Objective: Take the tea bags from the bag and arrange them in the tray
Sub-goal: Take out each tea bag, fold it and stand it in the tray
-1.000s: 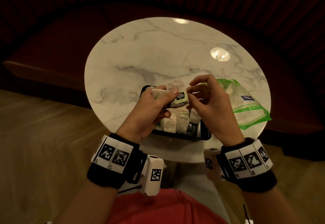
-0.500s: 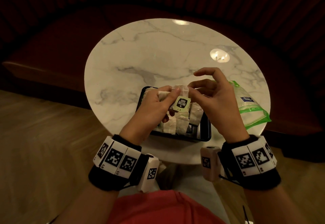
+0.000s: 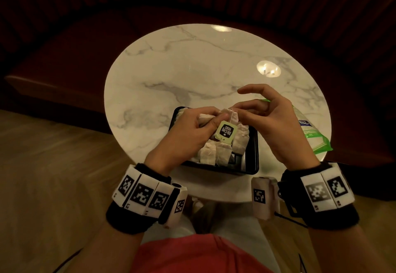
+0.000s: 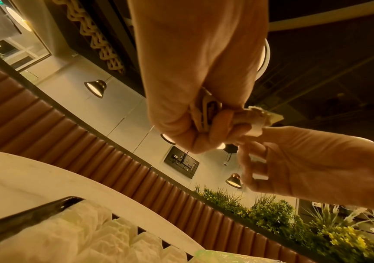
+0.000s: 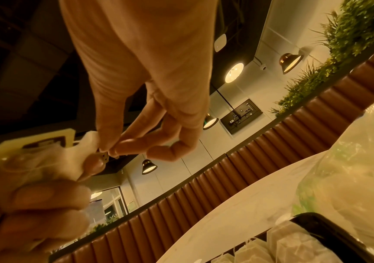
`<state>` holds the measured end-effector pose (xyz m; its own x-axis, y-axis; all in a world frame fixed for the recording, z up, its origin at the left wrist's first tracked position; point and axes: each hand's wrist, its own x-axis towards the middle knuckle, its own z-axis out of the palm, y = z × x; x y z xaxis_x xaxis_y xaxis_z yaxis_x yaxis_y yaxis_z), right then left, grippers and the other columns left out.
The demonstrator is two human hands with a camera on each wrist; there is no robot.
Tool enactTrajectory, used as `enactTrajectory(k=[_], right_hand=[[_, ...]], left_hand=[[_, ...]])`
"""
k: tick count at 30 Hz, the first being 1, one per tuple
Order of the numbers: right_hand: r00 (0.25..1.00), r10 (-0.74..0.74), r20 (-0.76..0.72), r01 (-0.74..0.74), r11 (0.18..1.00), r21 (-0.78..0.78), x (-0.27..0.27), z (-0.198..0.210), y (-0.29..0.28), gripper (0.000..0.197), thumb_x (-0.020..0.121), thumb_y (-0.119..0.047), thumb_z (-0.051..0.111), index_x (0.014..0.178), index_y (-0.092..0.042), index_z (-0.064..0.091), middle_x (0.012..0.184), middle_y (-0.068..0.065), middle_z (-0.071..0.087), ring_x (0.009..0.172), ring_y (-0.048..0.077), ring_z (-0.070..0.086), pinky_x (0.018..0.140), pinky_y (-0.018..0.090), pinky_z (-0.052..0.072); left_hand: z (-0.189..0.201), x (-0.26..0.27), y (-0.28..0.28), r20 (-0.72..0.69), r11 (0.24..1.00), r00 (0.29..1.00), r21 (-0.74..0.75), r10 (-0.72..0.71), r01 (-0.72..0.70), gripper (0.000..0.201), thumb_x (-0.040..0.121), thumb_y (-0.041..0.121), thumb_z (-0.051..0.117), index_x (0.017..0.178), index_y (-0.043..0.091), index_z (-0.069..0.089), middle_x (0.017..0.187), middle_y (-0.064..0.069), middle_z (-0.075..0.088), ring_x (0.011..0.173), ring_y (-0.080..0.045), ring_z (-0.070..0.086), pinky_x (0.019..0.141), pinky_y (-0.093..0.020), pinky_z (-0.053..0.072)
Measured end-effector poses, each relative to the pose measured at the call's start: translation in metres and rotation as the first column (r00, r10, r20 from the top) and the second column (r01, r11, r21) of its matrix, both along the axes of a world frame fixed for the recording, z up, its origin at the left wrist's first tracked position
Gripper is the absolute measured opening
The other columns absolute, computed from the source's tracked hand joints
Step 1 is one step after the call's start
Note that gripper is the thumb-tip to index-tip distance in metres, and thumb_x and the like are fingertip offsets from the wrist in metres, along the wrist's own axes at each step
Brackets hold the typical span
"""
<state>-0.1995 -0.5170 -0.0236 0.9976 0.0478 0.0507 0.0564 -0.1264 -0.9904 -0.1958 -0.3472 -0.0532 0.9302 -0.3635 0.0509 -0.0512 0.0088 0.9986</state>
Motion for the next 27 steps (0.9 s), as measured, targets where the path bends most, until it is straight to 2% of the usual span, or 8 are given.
enactTrajectory(k=[4, 6, 9, 12, 14, 19, 24, 27], right_hand=[[0.999, 0.052, -0.015, -0.053, 0.998, -0.036, 0.001, 0.002, 0.000, 0.043, 0.071, -0.019, 0.075, 0.111, -0.013, 0.062, 0.085, 0.005, 0.075, 0.079, 0.016, 0.072, 0.071, 0.025, 0.056], [0.998, 0.062, -0.029, -0.063, 0.997, -0.034, 0.001, 0.001, 0.000, 0.044, 0.070, -0.021, 0.075, 0.111, -0.014, 0.062, 0.082, 0.004, 0.074, 0.076, 0.015, 0.071, 0.070, 0.023, 0.055], [0.997, 0.058, -0.054, -0.060, 0.998, -0.036, 0.001, -0.003, -0.001, 0.042, 0.071, -0.024, 0.074, 0.110, -0.014, 0.062, 0.076, 0.001, 0.072, 0.068, 0.009, 0.067, 0.065, 0.019, 0.051], [0.995, 0.051, -0.087, -0.055, 0.998, -0.040, 0.001, -0.007, -0.003, 0.036, 0.077, -0.016, 0.074, 0.110, -0.014, 0.061, 0.073, 0.001, 0.072, 0.065, 0.007, 0.066, 0.062, 0.015, 0.048], [0.993, 0.046, -0.107, -0.051, 0.998, -0.043, 0.001, -0.010, -0.005, 0.033, 0.080, -0.009, 0.073, 0.111, -0.014, 0.060, 0.074, 0.002, 0.073, 0.064, 0.008, 0.066, 0.061, 0.014, 0.047], [0.985, 0.057, -0.160, -0.071, 0.994, -0.086, 0.001, -0.015, -0.008, 0.042, 0.077, -0.002, 0.075, 0.112, -0.017, 0.059, 0.075, 0.005, 0.073, 0.072, 0.017, 0.068, 0.074, 0.025, 0.055], [0.968, 0.082, -0.239, -0.089, 0.996, -0.018, -0.004, -0.021, -0.001, 0.041, 0.076, 0.001, 0.075, 0.107, -0.020, 0.059, 0.070, 0.003, 0.070, 0.066, 0.016, 0.064, 0.064, 0.022, 0.050], [0.950, 0.100, -0.295, -0.090, 0.995, 0.047, -0.006, -0.025, 0.000, 0.043, 0.075, 0.002, 0.075, 0.108, -0.022, 0.059, 0.071, 0.002, 0.069, 0.065, 0.014, 0.062, 0.069, 0.027, 0.047]], left_hand=[[0.001, 0.000, 0.001, -0.037, 1.000, 0.999, -0.005, -0.002, 0.002, 0.025, 0.099, 0.018, 0.053, 0.093, 0.001, 0.070, 0.059, 0.008, 0.064, 0.048, 0.004, 0.055, 0.048, -0.005, 0.038], [-0.001, 0.001, 0.000, -0.030, 0.999, 0.999, 0.021, 0.025, -0.024, 0.026, 0.098, 0.022, 0.055, 0.094, 0.003, 0.072, 0.063, 0.005, 0.066, 0.051, 0.003, 0.056, 0.048, -0.007, 0.038], [-0.007, 0.002, -0.003, -0.042, 0.996, 0.995, 0.024, 0.086, -0.086, 0.026, 0.097, 0.023, 0.057, 0.093, 0.004, 0.074, 0.059, 0.009, 0.065, 0.053, 0.002, 0.059, 0.049, -0.008, 0.038], [-0.012, 0.002, -0.006, -0.016, 0.995, 0.995, 0.013, 0.096, -0.096, 0.025, 0.097, 0.023, 0.057, 0.093, 0.006, 0.075, 0.062, 0.004, 0.068, 0.057, -0.004, 0.062, 0.051, -0.012, 0.043], [-0.014, 0.001, -0.008, -0.008, 0.995, 0.995, -0.012, 0.096, -0.096, 0.024, 0.097, 0.019, 0.057, 0.096, 0.002, 0.075, 0.067, 0.000, 0.071, 0.063, -0.005, 0.067, 0.055, -0.013, 0.047], [-0.014, 0.002, -0.011, 0.029, 0.985, 0.985, -0.047, 0.169, -0.168, 0.023, 0.096, 0.015, 0.059, 0.095, -0.001, 0.074, 0.053, 0.014, 0.063, 0.046, 0.002, 0.057, 0.049, -0.007, 0.042], [-0.019, 0.003, -0.013, 0.095, 0.965, 0.960, -0.042, 0.263, -0.260, 0.022, 0.095, 0.021, 0.061, 0.097, 0.005, 0.076, 0.067, 0.011, 0.070, 0.061, 0.000, 0.066, 0.056, -0.011, 0.047], [-0.021, 0.002, -0.014, 0.087, 0.950, 0.947, -0.076, 0.308, -0.302, 0.019, 0.095, 0.019, 0.062, 0.099, 0.008, 0.076, 0.074, 0.009, 0.073, 0.068, -0.002, 0.069, 0.062, -0.015, 0.051]])
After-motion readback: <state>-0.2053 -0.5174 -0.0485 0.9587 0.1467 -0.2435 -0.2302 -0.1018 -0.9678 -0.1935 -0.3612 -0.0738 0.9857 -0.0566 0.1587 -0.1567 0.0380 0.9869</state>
